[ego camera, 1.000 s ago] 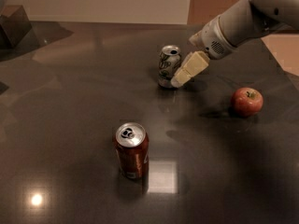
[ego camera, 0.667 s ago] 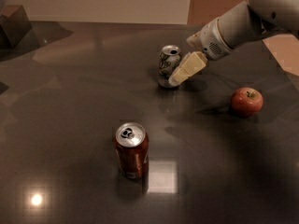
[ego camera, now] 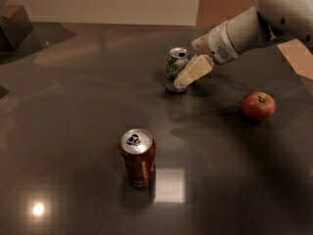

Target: Knock 7up can over

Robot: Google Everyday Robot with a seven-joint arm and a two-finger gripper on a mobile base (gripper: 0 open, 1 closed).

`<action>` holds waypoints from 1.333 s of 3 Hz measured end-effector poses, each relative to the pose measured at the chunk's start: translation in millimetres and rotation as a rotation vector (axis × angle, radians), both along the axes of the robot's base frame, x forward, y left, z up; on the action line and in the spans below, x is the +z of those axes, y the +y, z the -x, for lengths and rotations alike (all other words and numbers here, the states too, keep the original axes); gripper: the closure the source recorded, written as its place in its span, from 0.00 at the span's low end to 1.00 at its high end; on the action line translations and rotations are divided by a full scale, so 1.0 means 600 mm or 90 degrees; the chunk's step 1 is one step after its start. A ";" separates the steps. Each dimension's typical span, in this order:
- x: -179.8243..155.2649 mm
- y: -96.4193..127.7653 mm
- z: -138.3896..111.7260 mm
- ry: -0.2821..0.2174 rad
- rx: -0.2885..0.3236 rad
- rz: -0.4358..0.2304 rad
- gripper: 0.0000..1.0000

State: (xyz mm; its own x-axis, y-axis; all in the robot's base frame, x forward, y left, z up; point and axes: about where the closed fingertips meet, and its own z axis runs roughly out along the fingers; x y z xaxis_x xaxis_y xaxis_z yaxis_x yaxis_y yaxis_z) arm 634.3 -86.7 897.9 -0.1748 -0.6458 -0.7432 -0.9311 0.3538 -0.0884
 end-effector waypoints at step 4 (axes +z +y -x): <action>-0.018 0.018 -0.014 0.005 0.008 -0.046 0.41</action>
Offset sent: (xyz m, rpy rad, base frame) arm 0.0090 0.0063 -0.0123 0.0744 -0.0135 0.0230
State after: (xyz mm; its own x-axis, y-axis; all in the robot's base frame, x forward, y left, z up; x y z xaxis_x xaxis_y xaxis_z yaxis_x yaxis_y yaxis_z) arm 642.6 -76.0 887.2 -0.1732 -0.5926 -0.7867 -0.9362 0.3472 -0.0554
